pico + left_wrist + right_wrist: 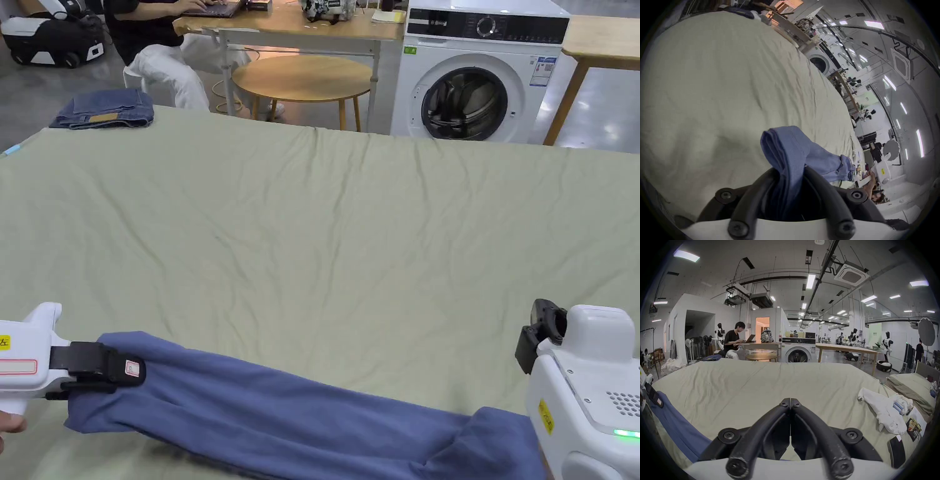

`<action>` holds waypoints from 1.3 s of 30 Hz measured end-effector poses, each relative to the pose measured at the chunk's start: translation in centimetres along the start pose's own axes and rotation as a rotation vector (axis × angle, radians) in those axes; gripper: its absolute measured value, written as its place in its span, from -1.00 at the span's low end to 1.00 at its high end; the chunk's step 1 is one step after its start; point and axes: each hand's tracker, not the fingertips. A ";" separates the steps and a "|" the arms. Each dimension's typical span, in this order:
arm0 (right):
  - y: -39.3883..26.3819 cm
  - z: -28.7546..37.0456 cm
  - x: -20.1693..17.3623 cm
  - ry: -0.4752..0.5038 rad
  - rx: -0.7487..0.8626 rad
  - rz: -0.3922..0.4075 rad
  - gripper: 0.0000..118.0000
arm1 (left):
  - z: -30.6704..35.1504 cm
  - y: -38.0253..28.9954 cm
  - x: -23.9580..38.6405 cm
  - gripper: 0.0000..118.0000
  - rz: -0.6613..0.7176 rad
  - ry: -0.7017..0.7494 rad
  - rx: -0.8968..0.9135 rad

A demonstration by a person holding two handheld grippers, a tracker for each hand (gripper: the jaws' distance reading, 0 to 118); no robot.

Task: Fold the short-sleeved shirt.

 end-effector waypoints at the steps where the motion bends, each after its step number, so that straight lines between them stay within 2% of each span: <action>1: 0.0 -0.1 0.0 -0.001 0.002 0.001 -1.00 | 0.0 -0.2 0.4 -0.96 -0.002 0.000 -0.003; 5: -0.2 -0.2 -0.1 -0.007 0.011 -0.016 -1.00 | -0.8 -1.7 3.6 -0.96 -0.039 -0.019 -0.024; 12: -0.8 -0.3 0.4 -0.013 -0.002 -0.010 -1.00 | -4.4 -3.9 10.2 -0.96 -0.040 -0.251 -0.104; 16: -0.9 0.1 1.0 -0.023 -0.007 -0.018 -1.00 | -8.0 -4.0 12.6 -0.96 -0.052 -0.278 -0.157; 19: -0.9 0.4 1.6 -0.031 -0.009 -0.021 -1.00 | -11.8 -4.6 14.4 -0.96 -0.040 -0.265 -0.204; 24: -0.9 0.9 2.6 -0.050 -0.021 -0.023 -1.00 | -18.3 -7.0 17.8 -0.96 -0.032 -0.157 -0.301; 28: -1.1 1.0 3.5 -0.065 -0.033 -0.027 -1.00 | -22.5 -8.1 18.3 -0.96 -0.065 -0.021 -0.368; 31: -1.3 1.2 3.9 -0.076 -0.041 -0.029 -1.00 | -24.1 -8.6 18.0 -0.96 -0.053 0.006 -0.379; 33: -1.3 1.2 4.0 -0.079 -0.047 -0.035 -1.00 | -23.7 -8.7 18.1 -0.85 -0.043 0.005 -0.369; 34: -1.4 1.3 4.0 -0.080 -0.049 -0.037 -1.00 | -23.5 -8.7 18.1 -0.73 -0.039 -0.002 -0.366; 35: -1.5 1.3 4.1 -0.080 -0.051 -0.038 -1.00 | -23.2 -8.6 18.1 -0.54 -0.030 -0.027 -0.364; 36: -1.5 1.3 4.1 -0.080 -0.053 -0.038 -1.00 | -23.0 -8.5 18.1 -0.23 -0.023 -0.065 -0.362; 37: -1.5 1.3 4.1 -0.079 -0.055 -0.039 -1.00 | -22.6 -8.4 18.3 -0.01 -0.015 -0.080 -0.365; 38: -1.6 1.3 4.1 -0.078 -0.057 -0.040 -1.00 | -22.0 -8.3 18.6 0.09 -0.019 -0.081 -0.358; 39: -1.6 1.3 4.1 -0.076 -0.059 -0.040 -1.00 | -21.4 -8.2 18.9 0.09 -0.026 -0.078 -0.348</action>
